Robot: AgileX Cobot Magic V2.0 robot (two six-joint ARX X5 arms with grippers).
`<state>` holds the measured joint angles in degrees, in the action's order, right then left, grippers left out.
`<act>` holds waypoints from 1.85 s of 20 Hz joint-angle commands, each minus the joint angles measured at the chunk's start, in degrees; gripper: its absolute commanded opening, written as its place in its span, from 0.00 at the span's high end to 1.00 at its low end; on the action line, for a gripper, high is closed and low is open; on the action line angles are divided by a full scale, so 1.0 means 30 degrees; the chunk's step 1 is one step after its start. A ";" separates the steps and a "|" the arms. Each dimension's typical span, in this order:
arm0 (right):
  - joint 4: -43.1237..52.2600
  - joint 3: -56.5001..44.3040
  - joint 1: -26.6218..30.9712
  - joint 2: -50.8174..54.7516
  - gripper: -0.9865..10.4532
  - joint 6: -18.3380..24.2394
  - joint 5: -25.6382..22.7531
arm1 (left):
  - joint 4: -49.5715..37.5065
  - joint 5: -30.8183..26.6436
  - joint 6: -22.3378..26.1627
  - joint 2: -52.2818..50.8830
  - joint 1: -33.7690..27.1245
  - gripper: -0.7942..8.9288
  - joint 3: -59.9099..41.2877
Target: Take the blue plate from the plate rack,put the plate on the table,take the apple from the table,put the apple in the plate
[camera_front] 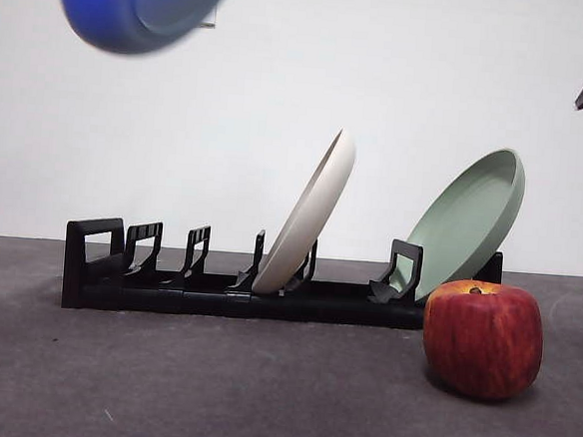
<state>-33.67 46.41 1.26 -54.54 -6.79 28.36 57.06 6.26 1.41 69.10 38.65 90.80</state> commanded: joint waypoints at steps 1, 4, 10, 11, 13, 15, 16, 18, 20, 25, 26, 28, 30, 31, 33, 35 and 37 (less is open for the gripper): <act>0.0036 0.0087 0.0044 -0.0022 0.66 0.0160 0.0007 | 0.0364 -0.2076 0.0393 -0.0583 0.2237 0.93 -0.0051; 0.0036 0.0087 0.0044 -0.0022 0.67 0.0160 0.0007 | 0.1158 -0.5282 -0.0685 -0.0729 0.5391 0.93 -0.0816; 0.0022 0.0087 0.0044 -0.0015 0.66 0.0153 0.0007 | -0.0459 -0.9741 -0.3752 -0.0699 0.9923 0.93 -0.5916; 0.0000 0.0087 0.0044 -0.0015 0.67 0.0153 0.0015 | -0.0991 -1.0040 -0.3861 -0.0641 1.0207 0.93 -0.6776; -0.0117 0.0087 0.0044 -0.0015 0.67 0.0153 0.0015 | -0.1829 -1.0010 -0.3920 -0.0328 1.0382 0.93 -0.8240; -0.0313 0.0087 0.0044 -0.0015 0.67 0.0153 0.0007 | -0.2557 -1.0018 -0.3905 0.0401 1.0375 0.93 -0.9398; -0.0415 0.0087 0.0044 -0.0015 0.67 0.0160 0.0007 | -0.2834 -1.0018 -0.3891 0.0838 1.0367 0.93 -0.9785; -0.0539 0.0087 0.0044 -0.0015 0.66 0.0160 0.0007 | -0.3242 -0.9967 -0.3381 0.2098 1.0367 0.93 -1.0069; -0.0546 0.0087 0.0044 -0.0015 0.67 0.0160 0.0007 | -0.4022 -0.9821 -0.2871 0.3504 1.0375 0.93 -1.0069; -0.0845 0.0087 0.0044 -0.0015 0.67 0.0168 0.0000 | -0.5996 -0.9318 -0.0648 0.7118 1.0367 0.93 -1.0069; -0.0903 0.0087 0.0044 -0.0015 0.67 0.0255 0.0000 | -0.6280 -0.9318 -0.0423 0.7708 1.0367 0.93 -1.0069; -0.0969 0.0087 0.0044 -0.0015 0.67 0.0313 -0.0007 | -0.6703 -0.9304 -0.0306 0.8677 1.0367 0.93 -1.0069; -0.0969 0.0087 0.0044 -0.0015 0.67 0.0313 -0.0007 | -0.7096 -0.8721 -0.0444 0.9253 1.0367 0.93 -1.0069; -0.0976 0.0087 0.0044 -0.0015 0.67 0.0313 0.0000 | -0.7191 -0.8371 -0.0444 0.9296 1.0367 0.92 -1.0069; -0.0969 0.0087 0.0044 -0.0015 0.67 0.0313 0.0000 | -0.7300 -0.8313 -0.0459 0.9296 1.0367 0.86 -1.0061; -0.0976 0.0087 0.0044 -0.0015 0.66 0.0313 0.0007 | -0.7286 -0.8342 -0.0459 0.9296 1.0229 0.59 -1.0061; -0.0976 0.0087 0.0044 -0.0015 0.67 0.0306 0.0022 | -0.7286 -0.8422 -0.0459 0.9296 1.0076 0.48 -1.0032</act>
<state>-36.64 46.41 1.26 -54.54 -6.39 28.36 35.44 -18.87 -0.43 96.55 69.17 60.84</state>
